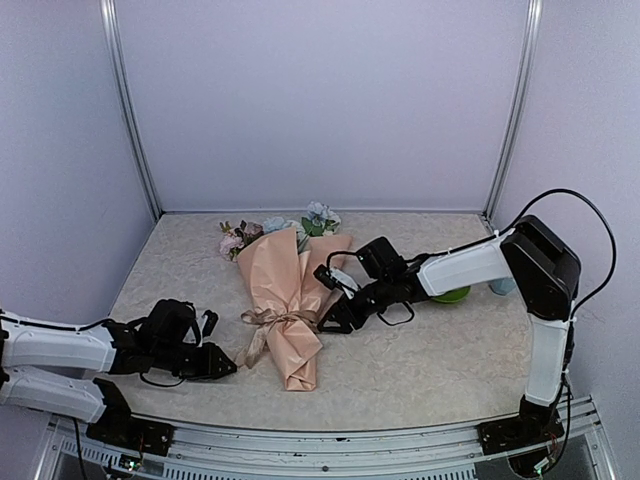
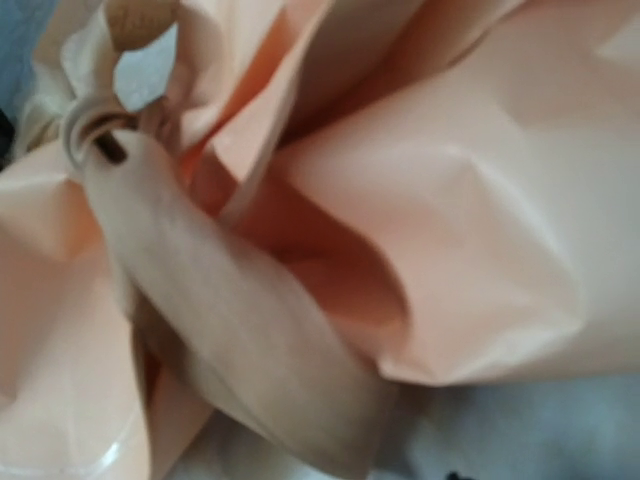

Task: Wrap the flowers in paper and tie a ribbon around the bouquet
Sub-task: Tie the half-tied ribbon around the folded bouquet, then reset both arms

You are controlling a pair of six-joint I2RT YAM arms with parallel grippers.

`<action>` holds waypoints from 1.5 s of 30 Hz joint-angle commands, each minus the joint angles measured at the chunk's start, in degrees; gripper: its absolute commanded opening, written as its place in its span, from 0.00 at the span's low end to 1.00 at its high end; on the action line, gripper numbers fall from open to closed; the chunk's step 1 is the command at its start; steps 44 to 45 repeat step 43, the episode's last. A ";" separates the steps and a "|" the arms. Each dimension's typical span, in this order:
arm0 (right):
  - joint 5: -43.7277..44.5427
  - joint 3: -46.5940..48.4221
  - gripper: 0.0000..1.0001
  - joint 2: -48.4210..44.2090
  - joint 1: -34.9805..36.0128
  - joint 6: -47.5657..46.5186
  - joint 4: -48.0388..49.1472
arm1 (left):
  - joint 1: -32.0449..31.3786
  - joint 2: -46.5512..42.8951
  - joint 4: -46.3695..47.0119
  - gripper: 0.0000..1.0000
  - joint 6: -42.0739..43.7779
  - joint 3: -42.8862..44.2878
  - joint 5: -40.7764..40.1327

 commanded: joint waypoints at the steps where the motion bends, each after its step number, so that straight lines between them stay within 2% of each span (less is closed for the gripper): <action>1: 2.87 -0.86 0.56 -3.53 -0.98 -0.21 1.16 | -2.02 -2.64 -7.35 0.35 2.37 3.78 -10.98; 3: 5.22 -3.07 0.63 -6.88 -2.12 0.37 2.32 | -2.03 -2.80 -8.95 0.44 4.56 5.98 -15.63; 4: 6.44 -4.43 0.71 -8.95 -2.89 0.74 3.18 | -1.96 -2.18 -10.08 0.48 5.89 7.56 -18.48; 6: 9.03 -6.64 0.96 -12.96 -4.85 1.10 4.55 | -1.38 -0.26 -11.09 0.57 9.10 11.38 -23.32; 7: 10.08 -7.37 1.00 -14.87 -5.89 1.07 4.81 | -0.43 1.24 -10.57 0.60 11.08 13.04 -24.25; 12: 15.61 -8.48 1.00 -22.68 -11.90 -0.35 3.76 | 7.45 10.70 -5.29 0.63 19.72 22.06 -23.37; 17: 21.51 -11.92 1.00 -30.35 -22.73 -0.19 5.80 | 14.88 17.89 0.73 0.65 25.56 29.89 -24.16; 18: 21.96 -13.26 1.00 -31.59 -25.27 0.39 7.01 | 16.73 18.70 2.15 0.72 25.36 30.63 -24.08; 19: 22.32 -14.80 1.00 -32.90 -28.02 0.93 8.42 | 18.71 19.33 4.19 0.87 25.21 30.91 -24.41; 20: 22.43 -16.26 1.00 -34.07 -30.38 1.46 9.80 | 19.69 19.71 5.78 0.96 25.03 30.77 -25.36; 21: 22.50 -17.56 1.00 -34.90 -32.82 1.88 10.70 | 20.39 19.71 7.43 0.98 24.97 30.54 -26.61; 25: 27.41 -21.91 1.00 -36.87 -38.55 2.32 13.76 | 20.92 18.87 14.27 0.99 25.75 27.50 -34.08; 31: 37.02 -30.27 1.00 -38.94 -38.91 0.79 23.88 | 21.04 15.81 28.24 0.99 30.35 18.33 -44.86; 37: 37.72 -33.23 1.00 -36.20 -38.91 -1.06 27.11 | 21.34 11.68 38.16 0.99 38.02 11.97 -47.23; 40: 37.45 -35.03 1.00 -35.39 -38.97 -1.16 30.39 | 22.95 10.49 43.20 0.99 39.79 8.49 -45.03; 45: 36.79 -35.55 1.00 -34.97 -39.00 -0.06 31.58 | 24.04 10.26 43.87 0.99 40.17 7.53 -44.01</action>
